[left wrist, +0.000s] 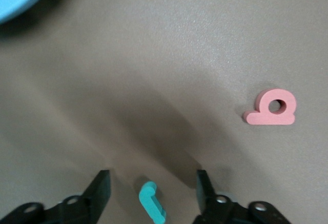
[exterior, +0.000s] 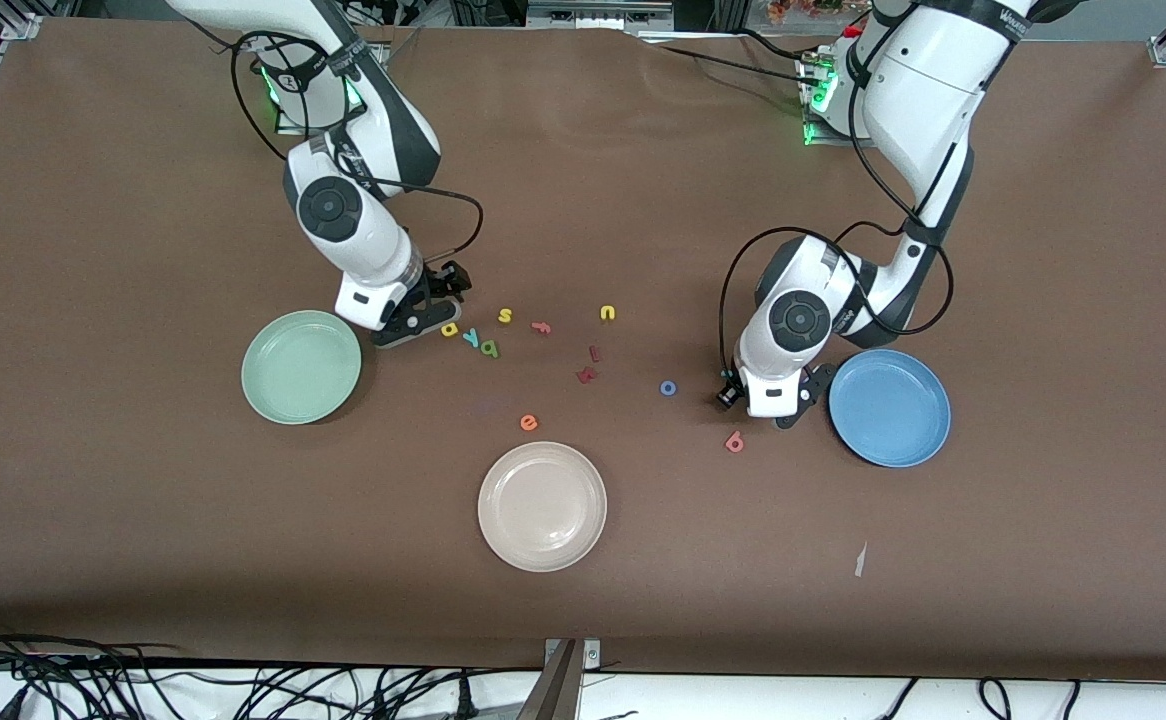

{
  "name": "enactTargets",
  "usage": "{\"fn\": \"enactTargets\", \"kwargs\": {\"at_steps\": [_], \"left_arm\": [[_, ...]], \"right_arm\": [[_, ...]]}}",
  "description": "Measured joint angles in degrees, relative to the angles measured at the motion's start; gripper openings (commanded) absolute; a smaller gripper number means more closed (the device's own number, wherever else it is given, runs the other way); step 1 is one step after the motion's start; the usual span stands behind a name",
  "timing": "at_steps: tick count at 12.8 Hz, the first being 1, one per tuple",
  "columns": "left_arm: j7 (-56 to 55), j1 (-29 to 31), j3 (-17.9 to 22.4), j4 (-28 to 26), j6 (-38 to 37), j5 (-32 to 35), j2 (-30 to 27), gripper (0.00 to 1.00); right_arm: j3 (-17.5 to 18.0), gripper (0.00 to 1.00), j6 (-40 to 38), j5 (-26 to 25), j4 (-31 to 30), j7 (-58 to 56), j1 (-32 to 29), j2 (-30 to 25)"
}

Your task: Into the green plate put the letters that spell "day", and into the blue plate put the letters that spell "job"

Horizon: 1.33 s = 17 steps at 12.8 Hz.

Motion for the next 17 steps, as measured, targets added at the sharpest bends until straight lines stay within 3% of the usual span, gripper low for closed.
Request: {"fn": "enactTargets", "kwargs": {"at_steps": [3,6,9,10,12,14,17], "left_arm": [[-3.11,-0.84,-0.01,0.08,0.01,0.0,-0.23,0.59],[-5.37,-0.86,0.0,0.08,0.06,0.0,-0.31,0.4],[-7.38,-1.1,0.0,0.06,0.12,0.0,-0.31,0.27],[-7.93,-1.31,0.0,0.06,0.25,0.0,-0.31,0.15],[-8.96,-1.58,0.0,0.02,0.38,0.0,-0.3,0.0],[-9.09,-1.62,0.0,-0.01,0.39,0.0,-0.29,0.0],[-9.1,-1.7,0.07,-0.01,0.4,0.02,-0.28,0.0]], "right_arm": [[0.4,0.99,7.35,-0.23,-4.33,-0.29,0.01,1.61],[0.42,0.95,9.68,-2.15,-4.52,-0.36,0.01,3.21],[0.49,0.9,13.92,-3.41,-4.52,-0.4,0.01,5.24],[0.51,0.86,14.91,-4.33,-4.51,-0.41,0.0,6.2],[0.51,0.76,15.82,-5.97,-4.51,-0.41,0.0,7.39],[0.51,0.64,15.93,-6.35,-4.35,-0.41,-0.01,7.49],[0.51,0.55,15.94,-6.4,-4.03,-0.41,-0.02,7.41]]}}
